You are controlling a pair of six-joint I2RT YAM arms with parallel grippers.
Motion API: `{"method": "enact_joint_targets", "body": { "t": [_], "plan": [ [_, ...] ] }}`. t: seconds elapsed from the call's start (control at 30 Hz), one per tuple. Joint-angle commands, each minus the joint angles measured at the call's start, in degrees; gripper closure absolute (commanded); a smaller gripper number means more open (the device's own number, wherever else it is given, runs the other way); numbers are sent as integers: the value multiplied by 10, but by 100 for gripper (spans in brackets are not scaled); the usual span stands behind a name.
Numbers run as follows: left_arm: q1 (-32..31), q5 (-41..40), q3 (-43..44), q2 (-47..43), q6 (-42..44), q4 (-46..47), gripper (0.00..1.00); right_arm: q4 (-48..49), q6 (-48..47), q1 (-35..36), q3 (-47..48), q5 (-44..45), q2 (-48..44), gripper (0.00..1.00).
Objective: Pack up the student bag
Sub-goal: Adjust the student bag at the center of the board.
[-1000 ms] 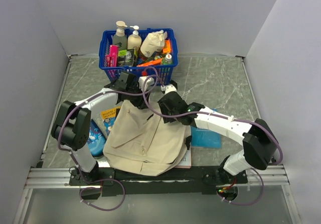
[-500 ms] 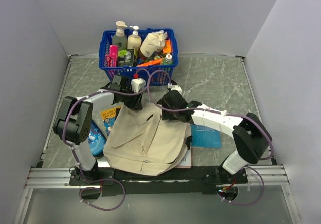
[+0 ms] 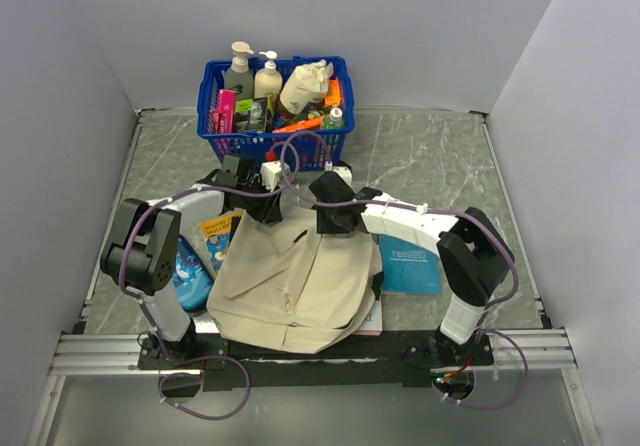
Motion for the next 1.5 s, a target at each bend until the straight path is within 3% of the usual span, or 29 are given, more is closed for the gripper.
{"method": "enact_joint_targets", "body": {
  "t": [0.0,0.1,0.2,0.23,0.3,0.43,0.6,0.7,0.8,0.9,1.07,1.2,1.3,1.37,1.4,1.47],
  "plan": [
    [-6,38,-19,-34,9,-6,67,-55,15,-1,44,22,24,59],
    [-5,39,-25,-40,12,-5,67,-61,21,-1,37,26,21,64],
    [-6,37,-26,-44,15,-4,67,-58,20,-1,30,27,12,81],
    [-6,36,-28,-46,15,-3,68,-65,19,-1,32,28,10,93],
    [-5,29,-29,-51,15,-3,68,-68,8,1,31,37,-4,100],
    [-2,16,-24,-53,18,-5,72,-45,-30,12,-6,31,-65,100],
    [19,23,3,-62,19,-42,77,78,-148,10,-85,-10,-172,100],
    [25,25,25,-89,15,-80,76,141,-232,9,-102,-18,-193,100],
    [30,18,46,-122,9,-120,67,187,-337,9,-113,-46,-181,100],
    [33,-3,44,-147,10,-135,63,163,-380,9,-88,-52,-154,100],
    [34,-50,14,-136,23,-166,55,171,-343,5,-107,-38,-173,100],
    [34,-60,-18,-107,18,-158,50,235,-316,5,-169,-47,-238,100],
    [34,-88,-16,-80,14,-157,45,230,-304,6,-186,-54,-273,100],
    [34,-92,-5,-58,13,-164,27,226,-299,6,-193,-66,-286,100],
    [34,-88,2,-51,12,-163,25,227,-297,6,-200,-66,-291,100],
    [32,-68,10,-32,12,-162,32,232,-294,6,-209,-76,-299,100]
  ]
}}
